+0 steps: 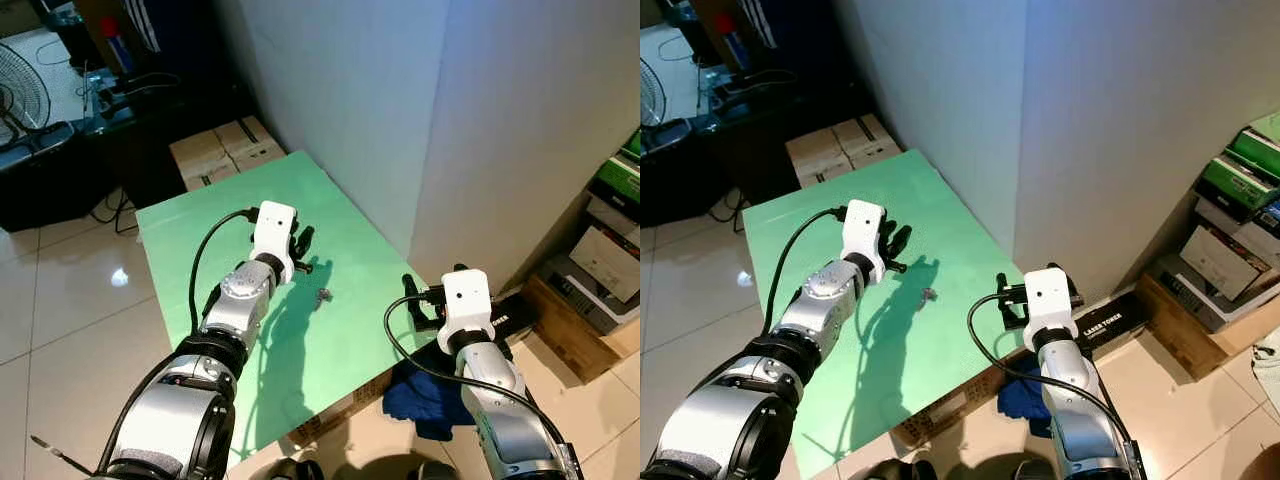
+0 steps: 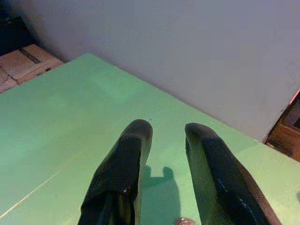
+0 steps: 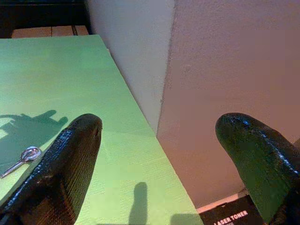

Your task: Hang keys on a hook

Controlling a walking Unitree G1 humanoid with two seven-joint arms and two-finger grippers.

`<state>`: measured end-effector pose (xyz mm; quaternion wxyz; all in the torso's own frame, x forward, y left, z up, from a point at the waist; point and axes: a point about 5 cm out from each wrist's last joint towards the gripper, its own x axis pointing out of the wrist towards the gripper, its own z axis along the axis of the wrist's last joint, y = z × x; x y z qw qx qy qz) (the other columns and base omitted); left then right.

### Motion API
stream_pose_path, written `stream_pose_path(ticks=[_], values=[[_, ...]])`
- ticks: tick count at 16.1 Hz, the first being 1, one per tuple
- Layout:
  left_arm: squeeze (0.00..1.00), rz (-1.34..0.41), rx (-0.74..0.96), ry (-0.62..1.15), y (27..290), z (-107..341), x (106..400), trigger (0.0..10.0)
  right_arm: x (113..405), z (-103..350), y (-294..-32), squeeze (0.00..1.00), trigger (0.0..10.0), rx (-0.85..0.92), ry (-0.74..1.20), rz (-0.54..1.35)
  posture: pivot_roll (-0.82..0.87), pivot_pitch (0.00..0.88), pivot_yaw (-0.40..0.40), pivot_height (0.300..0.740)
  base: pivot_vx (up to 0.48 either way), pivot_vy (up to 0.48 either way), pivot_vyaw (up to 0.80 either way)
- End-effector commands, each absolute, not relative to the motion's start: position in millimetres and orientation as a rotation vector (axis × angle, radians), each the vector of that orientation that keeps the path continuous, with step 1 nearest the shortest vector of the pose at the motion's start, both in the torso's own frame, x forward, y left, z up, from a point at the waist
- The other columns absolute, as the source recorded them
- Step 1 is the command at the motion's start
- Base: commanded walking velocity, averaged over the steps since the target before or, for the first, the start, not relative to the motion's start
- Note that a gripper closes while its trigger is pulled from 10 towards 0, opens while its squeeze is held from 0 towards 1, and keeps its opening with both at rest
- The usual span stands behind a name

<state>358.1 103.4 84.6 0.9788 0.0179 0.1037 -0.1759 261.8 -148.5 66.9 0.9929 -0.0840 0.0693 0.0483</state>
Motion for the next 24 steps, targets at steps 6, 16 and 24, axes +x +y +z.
stream_pose_path(ticks=[6,16,24], values=[[0.0,-0.457,0.228,0.303,98.6,67.3,350.0,10.0,260.1,67.8,-141.8,0.0,10.0,-0.164,0.127,0.105,-0.22,0.044,0.177,0.74,0.0,0.0,0.0],[0.0,-0.406,0.2,0.456,99.1,30.0,327.2,10.0,220.8,100.6,-132.4,0.0,10.0,-0.155,0.034,0.223,-0.32,0.15,0.157,0.74,0.0,0.0,0.0],[0.0,-0.352,0.232,0.546,102.8,13.5,315.8,10.0,159.6,129.0,-146.3,0.0,10.0,-0.194,0.077,0.215,-0.46,0.254,0.175,0.74,0.0,0.0,0.0]])
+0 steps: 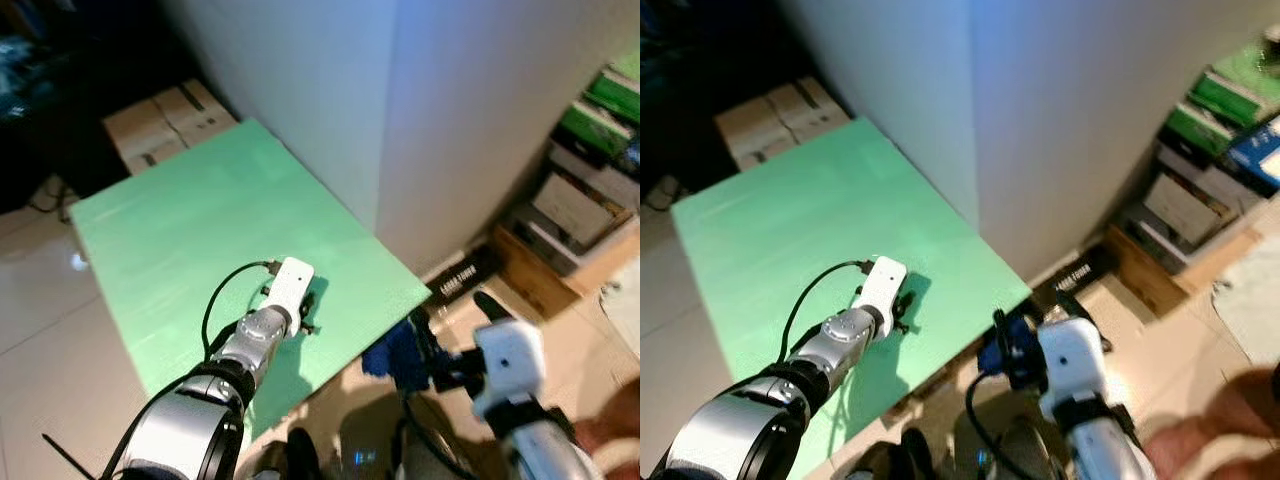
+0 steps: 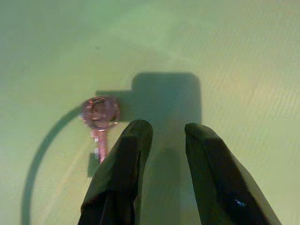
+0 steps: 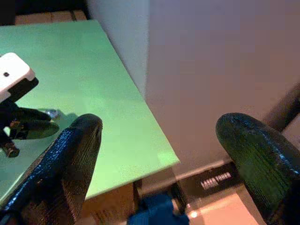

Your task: Hang keys on a hook

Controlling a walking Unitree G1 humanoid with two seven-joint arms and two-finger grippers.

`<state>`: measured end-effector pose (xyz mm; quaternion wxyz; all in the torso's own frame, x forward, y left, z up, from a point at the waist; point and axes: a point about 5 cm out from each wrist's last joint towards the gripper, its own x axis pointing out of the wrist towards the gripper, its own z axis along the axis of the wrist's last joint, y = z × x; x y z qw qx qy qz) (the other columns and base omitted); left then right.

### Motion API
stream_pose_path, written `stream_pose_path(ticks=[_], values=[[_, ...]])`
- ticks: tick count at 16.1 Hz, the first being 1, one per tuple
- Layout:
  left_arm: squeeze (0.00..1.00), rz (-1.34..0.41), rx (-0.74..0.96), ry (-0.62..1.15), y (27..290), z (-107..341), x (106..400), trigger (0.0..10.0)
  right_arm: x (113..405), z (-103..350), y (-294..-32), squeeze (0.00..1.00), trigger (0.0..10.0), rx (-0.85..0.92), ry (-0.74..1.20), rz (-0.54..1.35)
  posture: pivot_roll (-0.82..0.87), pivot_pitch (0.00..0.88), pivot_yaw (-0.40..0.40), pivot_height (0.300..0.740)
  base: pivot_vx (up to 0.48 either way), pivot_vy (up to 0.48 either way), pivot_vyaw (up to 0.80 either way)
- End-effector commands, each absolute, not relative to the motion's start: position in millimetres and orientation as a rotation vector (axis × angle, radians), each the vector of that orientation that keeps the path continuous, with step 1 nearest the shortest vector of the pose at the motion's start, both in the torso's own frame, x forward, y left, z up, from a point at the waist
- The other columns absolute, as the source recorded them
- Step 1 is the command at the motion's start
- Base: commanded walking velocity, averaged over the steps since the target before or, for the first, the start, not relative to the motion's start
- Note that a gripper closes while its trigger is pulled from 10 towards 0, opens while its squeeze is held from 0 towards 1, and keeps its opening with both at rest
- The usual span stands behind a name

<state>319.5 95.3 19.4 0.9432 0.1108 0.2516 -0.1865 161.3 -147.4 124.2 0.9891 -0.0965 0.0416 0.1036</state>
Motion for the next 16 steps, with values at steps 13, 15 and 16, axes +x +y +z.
stream_pose_path(ticks=[13,15,16], values=[[0.0,-0.156,-0.028,0.493,134.9,12.8,315.0,0.0,168.1,114.4,-144.3,0.0,10.0,-0.217,0.101,0.262,-0.4,0.171,0.162,0.74,0.0,0.0,0.0],[0.0,-0.158,-0.038,0.489,133.8,13.2,315.3,0.0,169.8,113.0,-143.8,0.0,10.0,-0.221,0.097,0.271,-0.4,0.161,0.157,0.74,0.0,0.0,0.0],[0.0,-0.166,-0.036,0.486,131.7,13.8,315.7,0.0,170.6,112.6,-143.9,0.0,10.0,-0.222,0.096,0.273,-0.4,0.159,0.157,0.74,0.0,0.0,0.0]])
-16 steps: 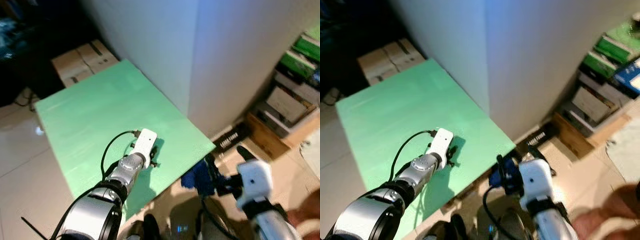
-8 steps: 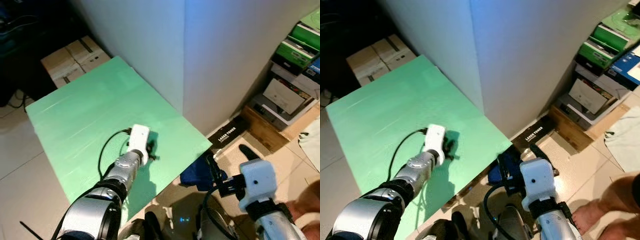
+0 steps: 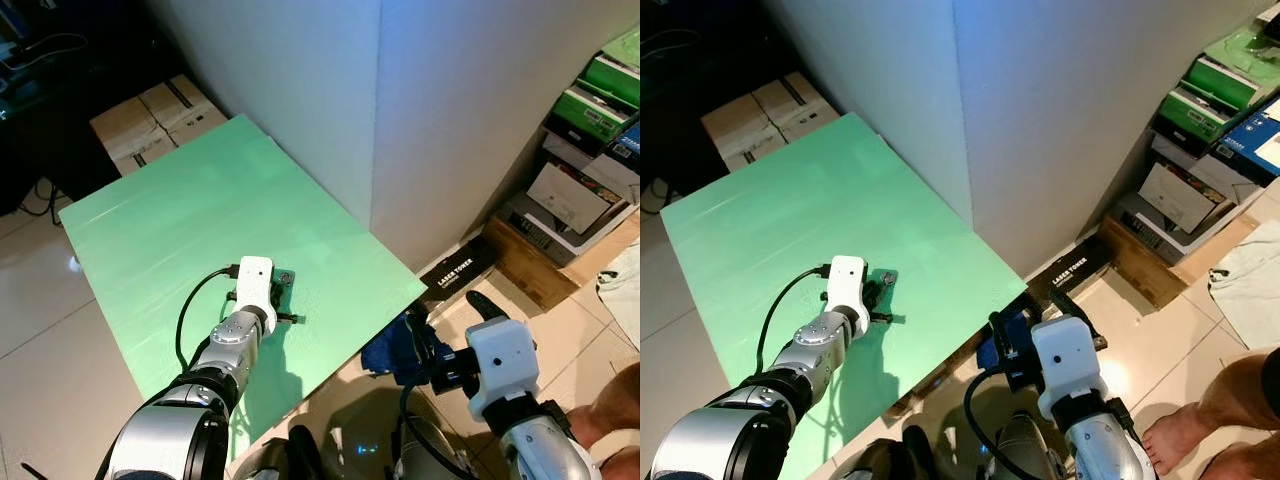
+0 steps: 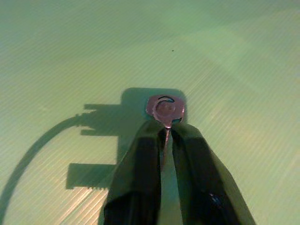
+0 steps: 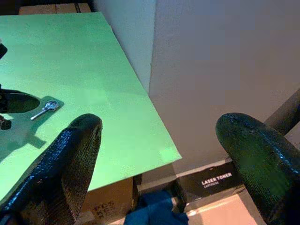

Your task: Hang keys on a hook

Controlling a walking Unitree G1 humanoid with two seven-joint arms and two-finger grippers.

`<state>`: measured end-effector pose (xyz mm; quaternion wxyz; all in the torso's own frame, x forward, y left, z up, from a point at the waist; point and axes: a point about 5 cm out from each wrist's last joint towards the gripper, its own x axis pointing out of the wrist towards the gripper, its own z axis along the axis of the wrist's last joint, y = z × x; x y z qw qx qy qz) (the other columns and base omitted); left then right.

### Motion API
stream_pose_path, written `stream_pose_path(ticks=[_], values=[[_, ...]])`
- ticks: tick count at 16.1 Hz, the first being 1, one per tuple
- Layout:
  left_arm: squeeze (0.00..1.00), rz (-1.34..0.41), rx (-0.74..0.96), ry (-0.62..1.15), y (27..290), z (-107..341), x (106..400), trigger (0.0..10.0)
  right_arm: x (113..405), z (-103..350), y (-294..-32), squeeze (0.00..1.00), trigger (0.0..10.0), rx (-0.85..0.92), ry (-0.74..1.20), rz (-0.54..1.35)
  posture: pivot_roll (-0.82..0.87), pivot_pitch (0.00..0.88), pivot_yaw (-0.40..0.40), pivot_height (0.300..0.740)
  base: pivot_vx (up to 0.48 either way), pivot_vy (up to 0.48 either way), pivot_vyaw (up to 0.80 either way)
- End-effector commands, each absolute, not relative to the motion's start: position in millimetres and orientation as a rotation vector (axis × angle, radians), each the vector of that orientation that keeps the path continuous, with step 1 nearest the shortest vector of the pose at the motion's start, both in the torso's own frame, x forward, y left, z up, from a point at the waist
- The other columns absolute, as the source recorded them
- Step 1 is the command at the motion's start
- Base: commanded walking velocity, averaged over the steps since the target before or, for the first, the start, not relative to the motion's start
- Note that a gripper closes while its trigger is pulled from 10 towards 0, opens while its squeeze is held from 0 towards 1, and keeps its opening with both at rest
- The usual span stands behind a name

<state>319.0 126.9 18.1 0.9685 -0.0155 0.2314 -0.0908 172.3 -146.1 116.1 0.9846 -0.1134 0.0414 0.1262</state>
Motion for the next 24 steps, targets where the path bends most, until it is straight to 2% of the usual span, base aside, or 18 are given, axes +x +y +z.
stream_pose_path(ticks=[1,2,3,4,5,6,15,16,24], values=[[0.0,-0.17,-0.017,0.488,129.7,14.1,316.0,0.0,171.0,112.5,-144.0,0.0,10.0,-0.226,0.094,0.275,-0.4,0.158,0.157,0.74,0.0,0.0,0.0],[0.0,-0.193,-0.015,0.487,124.5,14.7,316.4,1.5,171.2,112.0,-144.4,0.0,10.0,-0.228,0.094,0.275,-0.4,0.158,0.159,0.74,0.0,0.0,0.0],[0.0,-0.192,-0.012,0.486,123.8,14.9,316.5,2.3,171.3,111.9,-144.3,0.0,10.0,-0.228,0.094,0.274,-0.4,0.158,0.159,0.74,0.0,0.0,0.0],[0.0,-0.176,0.045,0.498,124.1,13.9,316.4,10.0,171.5,111.2,-144.3,0.0,10.0,-0.228,0.095,0.274,-0.4,0.16,0.162,0.74,0.0,0.0,0.0],[0.0,-0.166,0.063,0.491,124.6,14.5,316.8,10.0,172.2,110.8,-144.5,0.0,10.0,-0.229,0.093,0.273,-0.4,0.159,0.163,0.74,0.0,0.0,0.0],[1.0,-0.174,0.06,0.49,124.0,14.5,316.7,10.0,172.9,111.0,-144.7,0.0,10.0,-0.231,0.089,0.273,-0.4,0.161,0.165,0.74,0.0,0.0,0.0],[1.0,-0.194,0.065,0.502,116.2,14.8,317.1,10.0,170.8,110.2,-142.4,0.0,10.0,-0.235,0.084,0.278,-0.4,0.171,0.17,0.74,0.0,0.0,0.0],[0.0,-0.205,0.044,0.51,111.4,14.6,316.8,10.0,170.7,111.4,-140.4,0.0,10.0,-0.243,0.072,0.286,-0.4,0.175,0.171,0.74,0.0,0.0,0.0],[0.0,-0.218,-0.039,0.506,84.2,14.1,312.5,10.0,163.7,115.6,-139.4,0.0,10.0,-0.264,0.056,0.286,-0.44,0.196,0.175,0.74,0.0,0.0,0.0]])
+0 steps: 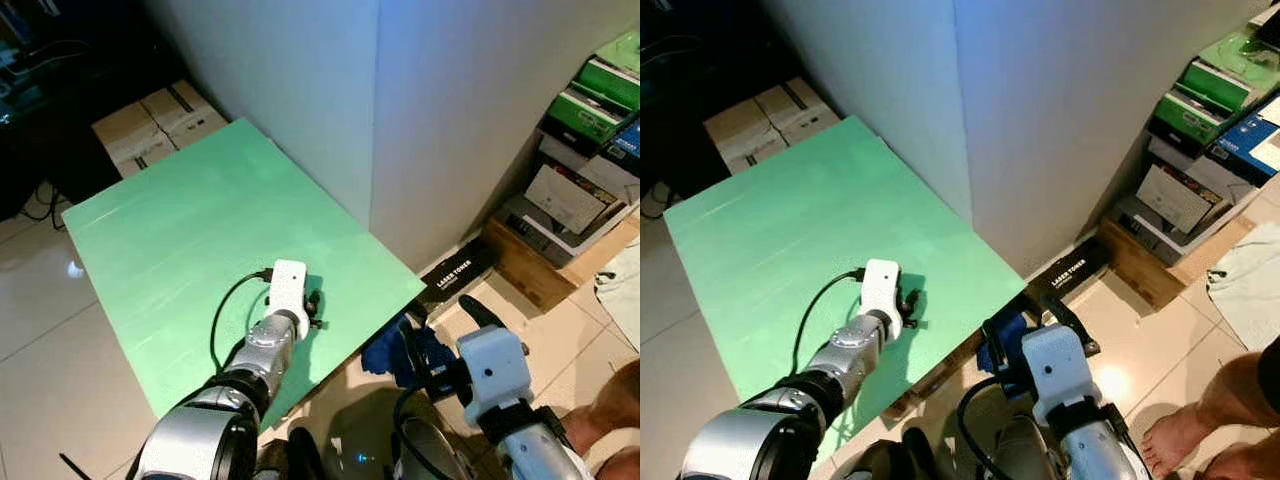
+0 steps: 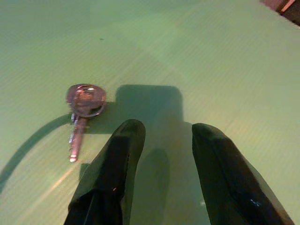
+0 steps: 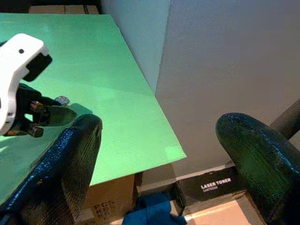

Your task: Hang keys on a hook

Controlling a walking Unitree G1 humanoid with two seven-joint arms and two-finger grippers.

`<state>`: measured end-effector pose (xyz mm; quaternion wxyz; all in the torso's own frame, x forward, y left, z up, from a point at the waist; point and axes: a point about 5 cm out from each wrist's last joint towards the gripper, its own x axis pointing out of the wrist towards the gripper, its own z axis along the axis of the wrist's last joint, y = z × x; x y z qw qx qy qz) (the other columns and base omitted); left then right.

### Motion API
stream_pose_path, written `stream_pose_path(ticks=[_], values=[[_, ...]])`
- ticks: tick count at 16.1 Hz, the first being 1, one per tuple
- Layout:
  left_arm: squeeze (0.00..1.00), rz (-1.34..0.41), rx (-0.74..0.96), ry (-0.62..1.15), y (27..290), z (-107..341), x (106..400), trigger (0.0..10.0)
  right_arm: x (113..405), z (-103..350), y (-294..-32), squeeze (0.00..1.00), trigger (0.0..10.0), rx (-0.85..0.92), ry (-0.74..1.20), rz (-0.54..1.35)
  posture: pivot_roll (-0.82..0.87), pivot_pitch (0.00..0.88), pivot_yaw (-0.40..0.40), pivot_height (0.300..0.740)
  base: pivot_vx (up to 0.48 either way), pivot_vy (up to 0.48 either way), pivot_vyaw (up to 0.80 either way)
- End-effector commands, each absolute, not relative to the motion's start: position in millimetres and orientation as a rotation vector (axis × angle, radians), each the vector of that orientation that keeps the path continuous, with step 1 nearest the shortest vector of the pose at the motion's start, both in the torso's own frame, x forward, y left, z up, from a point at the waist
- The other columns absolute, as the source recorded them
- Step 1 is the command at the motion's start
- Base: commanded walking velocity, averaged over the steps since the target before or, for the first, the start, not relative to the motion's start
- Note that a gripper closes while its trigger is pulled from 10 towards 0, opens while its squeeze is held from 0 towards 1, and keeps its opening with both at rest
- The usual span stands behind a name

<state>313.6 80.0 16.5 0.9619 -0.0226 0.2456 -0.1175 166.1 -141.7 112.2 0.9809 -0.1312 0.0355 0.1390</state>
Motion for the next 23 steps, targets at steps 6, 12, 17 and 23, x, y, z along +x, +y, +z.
stream_pose_path(ticks=[6,12,17,23], values=[[0.0,-0.228,-0.04,0.407,99.0,36.6,332.2,10.0,187.7,93.2,-147.8,0.0,10.0,-0.197,0.118,0.196,-0.34,0.132,0.19,0.74,0.0,0.0,0.0],[0.0,-0.212,-0.119,0.162,132.6,66.8,339.6,10.0,245.4,69.0,-148.7,0.0,10.0,-0.156,0.144,0.159,-0.2,0.0,0.162,0.74,0.0,0.0,0.0],[0.0,-0.212,-0.116,0.074,134.2,74.1,319.7,10.0,272.8,69.1,-138.5,0.0,10.0,-0.124,0.113,0.201,-0.13,0.0,0.105,0.74,0.0,0.0,0.0],[0.0,-0.257,-0.033,0.111,123.1,74.3,316.0,10.0,277.6,64.7,-135.9,0.0,10.0,-0.11,0.099,0.196,-0.15,0.0,0.131,0.74,0.264,0.181,0.0]])
